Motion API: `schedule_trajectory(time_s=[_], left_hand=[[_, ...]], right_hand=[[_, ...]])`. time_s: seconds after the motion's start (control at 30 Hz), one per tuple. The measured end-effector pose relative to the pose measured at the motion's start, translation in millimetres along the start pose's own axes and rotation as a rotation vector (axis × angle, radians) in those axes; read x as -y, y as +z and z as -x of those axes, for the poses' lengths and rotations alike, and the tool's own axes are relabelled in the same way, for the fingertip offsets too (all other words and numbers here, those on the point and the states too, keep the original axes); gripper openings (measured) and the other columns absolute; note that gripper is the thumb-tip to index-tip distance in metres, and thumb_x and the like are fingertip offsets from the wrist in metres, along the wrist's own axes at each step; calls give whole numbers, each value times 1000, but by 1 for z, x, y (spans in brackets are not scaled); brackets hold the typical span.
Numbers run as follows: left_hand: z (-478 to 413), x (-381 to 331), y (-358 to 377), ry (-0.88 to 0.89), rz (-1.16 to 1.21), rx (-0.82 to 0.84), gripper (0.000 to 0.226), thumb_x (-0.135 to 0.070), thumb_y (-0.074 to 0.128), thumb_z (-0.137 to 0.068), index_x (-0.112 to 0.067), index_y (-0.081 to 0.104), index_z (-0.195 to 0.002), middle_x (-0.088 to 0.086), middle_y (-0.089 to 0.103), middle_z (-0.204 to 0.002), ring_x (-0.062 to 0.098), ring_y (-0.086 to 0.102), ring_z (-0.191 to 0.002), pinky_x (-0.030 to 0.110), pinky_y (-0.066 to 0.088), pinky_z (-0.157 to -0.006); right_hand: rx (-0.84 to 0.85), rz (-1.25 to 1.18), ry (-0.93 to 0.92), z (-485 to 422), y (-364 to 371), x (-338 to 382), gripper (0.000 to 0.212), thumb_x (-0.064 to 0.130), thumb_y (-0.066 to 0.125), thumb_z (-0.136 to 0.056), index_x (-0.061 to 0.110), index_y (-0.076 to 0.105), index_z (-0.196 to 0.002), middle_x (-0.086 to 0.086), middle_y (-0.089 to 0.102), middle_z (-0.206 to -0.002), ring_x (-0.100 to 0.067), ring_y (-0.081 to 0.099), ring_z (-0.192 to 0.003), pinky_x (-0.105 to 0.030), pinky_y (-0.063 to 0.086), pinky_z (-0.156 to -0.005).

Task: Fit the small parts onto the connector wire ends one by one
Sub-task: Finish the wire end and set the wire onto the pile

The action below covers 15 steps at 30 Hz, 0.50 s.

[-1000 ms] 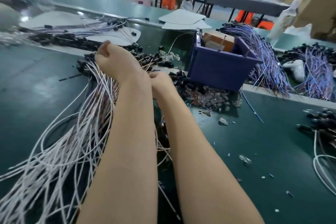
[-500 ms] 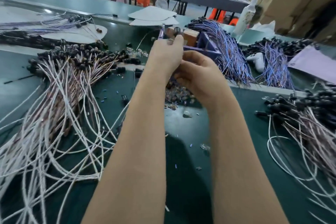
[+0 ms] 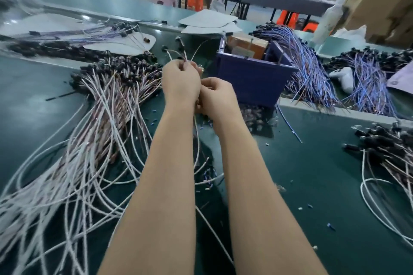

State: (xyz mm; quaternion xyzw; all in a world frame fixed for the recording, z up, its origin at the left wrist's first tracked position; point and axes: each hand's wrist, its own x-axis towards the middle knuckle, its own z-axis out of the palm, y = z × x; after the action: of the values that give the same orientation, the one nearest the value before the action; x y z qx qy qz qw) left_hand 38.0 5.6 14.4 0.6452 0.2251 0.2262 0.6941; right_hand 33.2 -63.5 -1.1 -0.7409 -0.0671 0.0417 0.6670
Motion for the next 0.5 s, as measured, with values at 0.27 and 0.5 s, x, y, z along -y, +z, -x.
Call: schedule_trajectory(time_s=[0.27,0.5], left_hand=[[-21,2,-33,-2,80,-197,32,-14,32,-102,-14,46,-73,4,65,-71,27,65,-74,44,54,-87],[-25,-1,-52,-51,-30,-92,31,-10,46,-95,-20,56,-67,-3,53,-67,8,52,-56,17,44,-56]], right_hand=[[212,290,-77,-8,39,7,21,9,51,-89,-4,62,-76,-6,43,-57,-14,32,-52,-29,28,-54],[246,-193,132,-15,54,1,14,14,57,-94,16,64,-82,5,54,-50,-6,37,-43,-18,29,-44]])
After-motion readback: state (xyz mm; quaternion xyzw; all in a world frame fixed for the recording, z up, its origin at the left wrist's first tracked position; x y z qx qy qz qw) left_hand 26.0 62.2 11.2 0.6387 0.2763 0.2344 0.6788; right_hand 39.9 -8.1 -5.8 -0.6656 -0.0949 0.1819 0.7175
